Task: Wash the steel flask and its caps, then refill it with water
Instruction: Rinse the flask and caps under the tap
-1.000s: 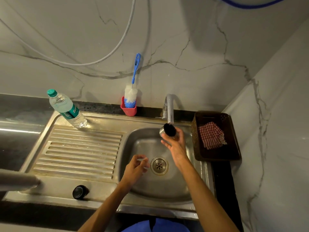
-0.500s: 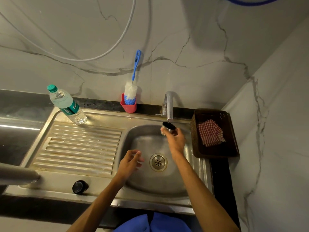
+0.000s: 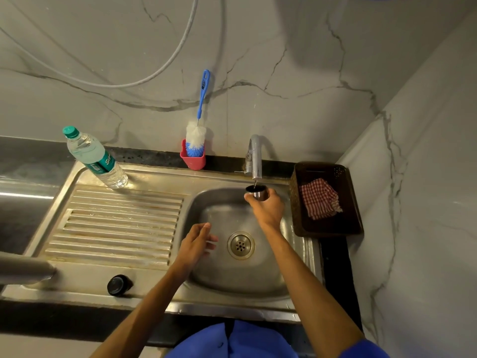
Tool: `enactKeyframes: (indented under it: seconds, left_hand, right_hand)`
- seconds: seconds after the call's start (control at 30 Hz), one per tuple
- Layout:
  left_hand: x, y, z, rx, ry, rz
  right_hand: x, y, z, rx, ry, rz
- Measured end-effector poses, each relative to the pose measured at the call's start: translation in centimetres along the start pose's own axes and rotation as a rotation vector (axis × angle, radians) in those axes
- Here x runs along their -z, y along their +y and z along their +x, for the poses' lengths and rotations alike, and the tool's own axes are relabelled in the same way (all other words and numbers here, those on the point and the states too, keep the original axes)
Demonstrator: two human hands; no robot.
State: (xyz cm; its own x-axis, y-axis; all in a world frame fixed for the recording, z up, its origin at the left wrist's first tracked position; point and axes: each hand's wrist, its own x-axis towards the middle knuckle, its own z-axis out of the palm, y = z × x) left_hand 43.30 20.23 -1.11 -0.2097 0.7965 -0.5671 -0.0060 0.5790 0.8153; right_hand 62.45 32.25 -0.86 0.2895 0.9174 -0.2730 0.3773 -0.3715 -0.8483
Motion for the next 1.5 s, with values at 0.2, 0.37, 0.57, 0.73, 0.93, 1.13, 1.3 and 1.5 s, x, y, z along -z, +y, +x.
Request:
enactKeyframes:
  seconds: [0.2,0.37,0.57,0.73,0.93,1.13,1.3,1.5]
  left_hand:
    - [0.2,-0.1,-0.1,0.001,0.007,-0.001]
    - [0.5,-0.9,0.1,0.009,0.002,0.008]
    - [0.4,-0.7,0.4,-0.003,-0.029,-0.002]
    - [1.2,-0.5,1.0,-0.001,-0.016,-0.036]
    - [3.6,0.5,2.5,-0.001,0.035,-0.084]
    - [4.6,1.1,2.2,-0.042,0.044,-0.071]
    - [4.6,-0.1,1.4,-0.012,0.06,-0.133]
    - [5.5,-1.2,-0.2,0.01,0.046,-0.165]
  right_hand:
    - [-0.9,-0.3,1.1,0.04,-0.141,-0.096]
    - [-0.1,0.6,1.4,-0.119,-0.022,0.176]
    - [0.0,-1.3,0.4,-0.042,-0.165,0.178]
    - [3.8,-1.3,-1.7,0.077,-0.181,0.01]
    - [10.4,-6.5,-2.4,0.317,-0.205,-0.499]
    - [15.4,-15.0,-6.5,0.584,-0.326,-0.676]
    - [17.0,-16.9,-9.9,0.511,-0.457,-0.303]
    - [7.8,-0.1,-9.0,0.234,-0.496,-0.981]
